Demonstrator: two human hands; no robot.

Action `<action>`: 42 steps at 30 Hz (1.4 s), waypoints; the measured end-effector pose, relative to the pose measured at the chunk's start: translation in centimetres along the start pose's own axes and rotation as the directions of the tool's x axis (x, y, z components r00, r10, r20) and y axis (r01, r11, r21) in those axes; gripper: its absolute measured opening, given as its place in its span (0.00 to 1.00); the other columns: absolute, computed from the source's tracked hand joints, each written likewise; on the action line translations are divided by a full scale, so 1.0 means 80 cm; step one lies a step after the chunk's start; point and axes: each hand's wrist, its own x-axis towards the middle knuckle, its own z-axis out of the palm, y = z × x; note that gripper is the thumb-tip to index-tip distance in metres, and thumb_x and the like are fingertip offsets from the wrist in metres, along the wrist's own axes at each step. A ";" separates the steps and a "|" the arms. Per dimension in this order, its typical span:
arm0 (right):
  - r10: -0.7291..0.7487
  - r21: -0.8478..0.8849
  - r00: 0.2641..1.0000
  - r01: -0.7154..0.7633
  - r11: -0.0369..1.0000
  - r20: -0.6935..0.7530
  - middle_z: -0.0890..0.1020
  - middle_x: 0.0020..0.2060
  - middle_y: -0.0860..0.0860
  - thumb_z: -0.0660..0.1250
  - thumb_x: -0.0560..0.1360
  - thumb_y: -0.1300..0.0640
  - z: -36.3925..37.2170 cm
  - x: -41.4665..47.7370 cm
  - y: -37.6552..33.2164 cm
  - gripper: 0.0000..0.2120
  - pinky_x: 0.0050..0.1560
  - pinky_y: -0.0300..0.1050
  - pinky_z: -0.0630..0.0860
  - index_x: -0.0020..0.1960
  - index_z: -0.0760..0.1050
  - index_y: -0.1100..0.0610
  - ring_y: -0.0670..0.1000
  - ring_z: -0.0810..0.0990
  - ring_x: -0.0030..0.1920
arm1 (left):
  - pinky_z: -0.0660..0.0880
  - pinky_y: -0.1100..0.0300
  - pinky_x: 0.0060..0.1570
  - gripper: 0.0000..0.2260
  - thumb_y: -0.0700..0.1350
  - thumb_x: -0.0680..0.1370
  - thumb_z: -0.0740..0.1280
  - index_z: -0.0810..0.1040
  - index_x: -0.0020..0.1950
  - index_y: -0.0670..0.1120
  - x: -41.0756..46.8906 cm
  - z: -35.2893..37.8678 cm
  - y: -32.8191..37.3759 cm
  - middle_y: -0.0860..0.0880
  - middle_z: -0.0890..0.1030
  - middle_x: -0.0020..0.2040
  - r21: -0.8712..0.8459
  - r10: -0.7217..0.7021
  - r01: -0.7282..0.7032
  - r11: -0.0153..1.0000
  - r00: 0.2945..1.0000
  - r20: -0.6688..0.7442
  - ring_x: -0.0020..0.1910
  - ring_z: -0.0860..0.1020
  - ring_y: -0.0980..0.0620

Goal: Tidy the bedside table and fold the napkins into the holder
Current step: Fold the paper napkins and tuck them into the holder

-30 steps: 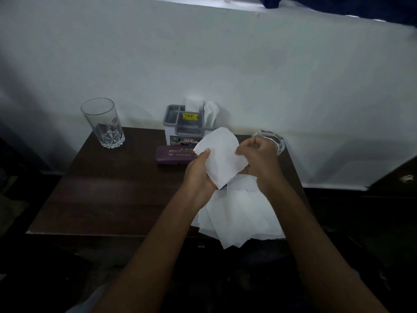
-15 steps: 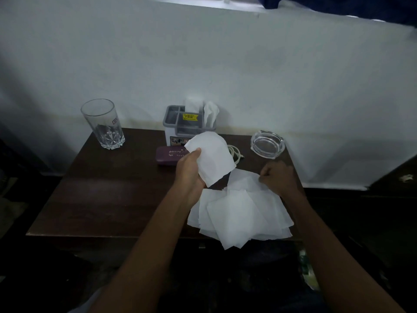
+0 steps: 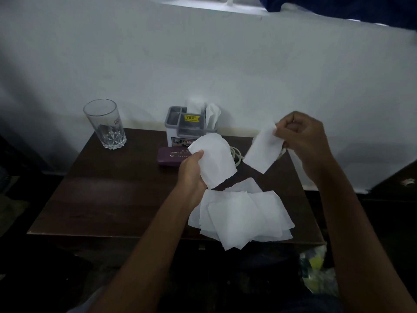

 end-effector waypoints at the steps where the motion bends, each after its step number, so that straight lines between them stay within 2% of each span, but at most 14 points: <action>1: -0.018 0.058 1.000 0.018 0.998 -0.004 0.79 0.28 0.45 0.66 0.69 0.69 0.003 -0.002 -0.013 0.11 0.37 0.40 0.73 0.34 0.72 0.56 0.45 0.75 0.33 | 0.73 0.44 0.60 0.08 0.43 0.79 0.62 0.73 0.57 0.44 -0.001 0.000 -0.001 0.44 0.79 0.54 -0.006 -0.006 0.006 1.000 1.000 0.010 0.56 0.77 0.42; 3: -0.040 0.218 0.999 0.039 0.975 0.001 0.80 0.31 0.45 0.65 0.68 0.68 0.010 -0.007 -0.035 0.09 0.41 0.44 0.75 0.34 0.72 0.55 0.47 0.78 0.36 | 0.75 0.46 0.57 0.12 0.44 0.80 0.61 0.74 0.62 0.42 -0.002 0.000 -0.003 0.44 0.80 0.57 -0.024 -0.034 0.035 0.999 0.998 0.052 0.57 0.77 0.43; 6: -0.045 0.486 0.998 0.014 0.874 0.052 0.79 0.31 0.46 0.62 0.71 0.71 0.026 -0.010 -0.052 0.12 0.35 0.40 0.76 0.34 0.71 0.56 0.48 0.78 0.33 | 0.77 0.50 0.48 0.14 0.45 0.80 0.59 0.73 0.64 0.43 -0.005 0.002 -0.004 0.44 0.79 0.59 -0.059 -0.074 0.082 0.995 0.989 0.126 0.54 0.79 0.45; 9: 0.107 0.576 0.994 -0.100 0.811 0.022 0.76 0.28 0.48 0.61 0.71 0.72 0.053 -0.013 -0.039 0.13 0.27 0.35 0.70 0.33 0.68 0.57 0.47 0.73 0.26 | 0.76 0.50 0.51 0.14 0.45 0.81 0.58 0.73 0.64 0.43 -0.007 0.004 -0.002 0.45 0.80 0.58 -0.105 -0.076 0.095 0.990 0.982 0.173 0.56 0.78 0.45; 12: 0.290 0.454 0.956 -0.236 0.859 -0.053 0.73 0.34 0.57 0.66 0.68 0.66 0.078 -0.017 -0.007 0.09 0.33 0.43 0.65 0.33 0.70 0.56 0.54 0.67 0.34 | 0.74 0.48 0.57 0.15 0.45 0.80 0.59 0.74 0.65 0.43 -0.005 0.004 -0.001 0.45 0.79 0.62 -0.108 -0.062 0.080 0.991 0.984 0.165 0.61 0.77 0.44; 15: 0.408 0.435 0.905 -0.320 0.842 -0.123 0.71 0.34 0.55 0.65 0.70 0.67 0.092 -0.021 0.011 0.07 0.31 0.41 0.72 0.36 0.69 0.60 0.54 0.69 0.38 | 0.72 0.48 0.61 0.13 0.47 0.81 0.58 0.76 0.61 0.44 -0.006 0.004 -0.001 0.44 0.79 0.62 -0.110 -0.048 0.068 0.992 0.985 0.168 0.61 0.76 0.44; 20: 0.386 0.314 0.901 -0.314 0.896 -0.199 0.73 0.32 0.50 0.65 0.71 0.68 0.109 -0.029 0.012 0.03 0.37 0.43 0.78 0.41 0.71 0.63 0.45 0.72 0.34 | 0.69 0.41 0.66 0.17 0.48 0.82 0.53 0.74 0.65 0.43 -0.008 0.005 -0.006 0.42 0.78 0.63 -0.157 -0.012 0.046 0.987 0.977 0.211 0.63 0.75 0.40; 24: 0.317 0.204 0.922 -0.274 0.940 -0.222 0.73 0.31 0.53 0.65 0.69 0.68 0.111 -0.027 0.016 0.07 0.39 0.49 0.78 0.35 0.70 0.59 0.48 0.70 0.33 | 0.74 0.44 0.56 0.20 0.51 0.81 0.51 0.74 0.65 0.44 -0.013 0.009 -0.001 0.42 0.80 0.59 -0.189 -0.010 0.065 0.980 0.961 0.278 0.55 0.79 0.41; 29: 0.259 0.122 0.944 -0.238 0.964 -0.205 0.74 0.29 0.51 0.66 0.69 0.67 0.106 -0.025 0.023 0.09 0.34 0.41 0.71 0.33 0.69 0.56 0.47 0.70 0.31 | 0.75 0.47 0.55 0.26 0.61 0.80 0.48 0.74 0.65 0.47 -0.010 0.007 0.002 0.44 0.80 0.59 -0.199 -0.024 0.072 0.977 0.972 0.233 0.59 0.77 0.42; 33: 0.254 0.058 0.963 -0.249 0.967 -0.091 0.76 0.33 0.49 0.66 0.69 0.67 0.099 -0.020 0.022 0.07 0.38 0.46 0.79 0.36 0.72 0.58 0.47 0.75 0.36 | 0.78 0.46 0.49 0.18 0.50 0.81 0.57 0.72 0.65 0.40 -0.012 0.008 -0.001 0.41 0.79 0.60 -0.125 -0.056 0.079 0.989 0.983 0.177 0.52 0.79 0.43; 35: 0.258 0.092 0.962 -0.250 0.964 -0.085 0.76 0.34 0.49 0.66 0.69 0.69 0.089 -0.015 0.028 0.06 0.35 0.43 0.79 0.39 0.73 0.60 0.46 0.75 0.35 | 0.77 0.47 0.42 0.13 0.44 0.80 0.61 0.71 0.63 0.41 -0.012 0.007 0.001 0.42 0.78 0.61 -0.132 -0.041 0.050 0.990 0.997 0.070 0.47 0.79 0.44; 37: 0.283 0.086 0.952 -0.274 0.958 -0.117 0.77 0.35 0.52 0.65 0.70 0.68 0.073 -0.009 0.051 0.08 0.32 0.41 0.76 0.37 0.72 0.57 0.49 0.76 0.34 | 0.76 0.45 0.46 0.15 0.43 0.80 0.61 0.70 0.67 0.43 -0.012 0.004 0.007 0.41 0.77 0.64 -0.139 -0.024 0.025 0.990 1.000 0.011 0.50 0.78 0.44; 39: 0.306 -0.129 0.948 -0.315 0.940 -0.084 0.78 0.37 0.57 0.64 0.72 0.67 0.056 -0.008 0.084 0.10 0.37 0.43 0.73 0.35 0.74 0.56 0.54 0.77 0.38 | 0.74 0.43 0.51 0.16 0.43 0.80 0.61 0.69 0.68 0.44 -0.013 0.003 0.012 0.42 0.76 0.65 -0.125 -0.013 0.010 0.992 1.000 -0.023 0.52 0.77 0.43; 42: 0.361 -0.547 0.927 -0.251 0.798 0.100 0.82 0.45 0.60 0.67 0.71 0.67 0.041 -0.013 0.121 0.05 0.47 0.43 0.71 0.45 0.81 0.65 0.55 0.79 0.46 | 0.73 0.44 0.55 0.14 0.43 0.80 0.61 0.70 0.65 0.44 -0.014 0.001 0.014 0.42 0.76 0.65 -0.076 0.001 -0.005 0.997 0.998 -0.055 0.51 0.77 0.43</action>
